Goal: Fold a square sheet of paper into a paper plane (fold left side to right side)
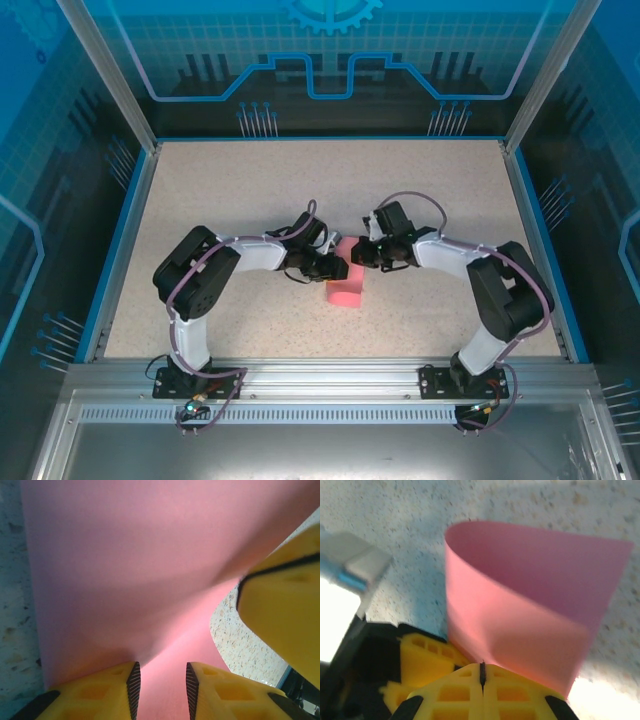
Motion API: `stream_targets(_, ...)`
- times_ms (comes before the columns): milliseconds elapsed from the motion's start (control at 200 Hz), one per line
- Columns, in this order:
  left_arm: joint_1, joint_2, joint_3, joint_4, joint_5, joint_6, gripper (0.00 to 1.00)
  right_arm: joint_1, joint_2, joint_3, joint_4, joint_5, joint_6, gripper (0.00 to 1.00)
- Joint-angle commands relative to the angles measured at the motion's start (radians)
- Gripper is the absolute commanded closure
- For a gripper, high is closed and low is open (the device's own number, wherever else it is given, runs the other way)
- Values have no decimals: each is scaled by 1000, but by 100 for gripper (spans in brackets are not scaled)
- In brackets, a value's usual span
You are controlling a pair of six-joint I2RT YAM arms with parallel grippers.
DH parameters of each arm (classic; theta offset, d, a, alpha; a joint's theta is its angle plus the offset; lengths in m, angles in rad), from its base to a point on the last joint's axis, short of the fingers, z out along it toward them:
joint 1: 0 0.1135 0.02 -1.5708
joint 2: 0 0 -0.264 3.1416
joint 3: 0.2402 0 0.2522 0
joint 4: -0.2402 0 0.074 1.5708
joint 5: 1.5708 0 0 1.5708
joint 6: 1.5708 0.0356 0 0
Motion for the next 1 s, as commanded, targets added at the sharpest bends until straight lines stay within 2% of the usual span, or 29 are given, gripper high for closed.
stream_targets(0,-10,30,-48,-63,-44,-11,67,-4,73,56,13,-33,-15,96)
stream_targets(405,-15,-27,-111,-68,-20,33,66,-3,226,157,-179,50,-12,97)
stream_targets(995,-87,-189,-307,-69,54,63,66,-13,269,182,-228,70,-29,97)
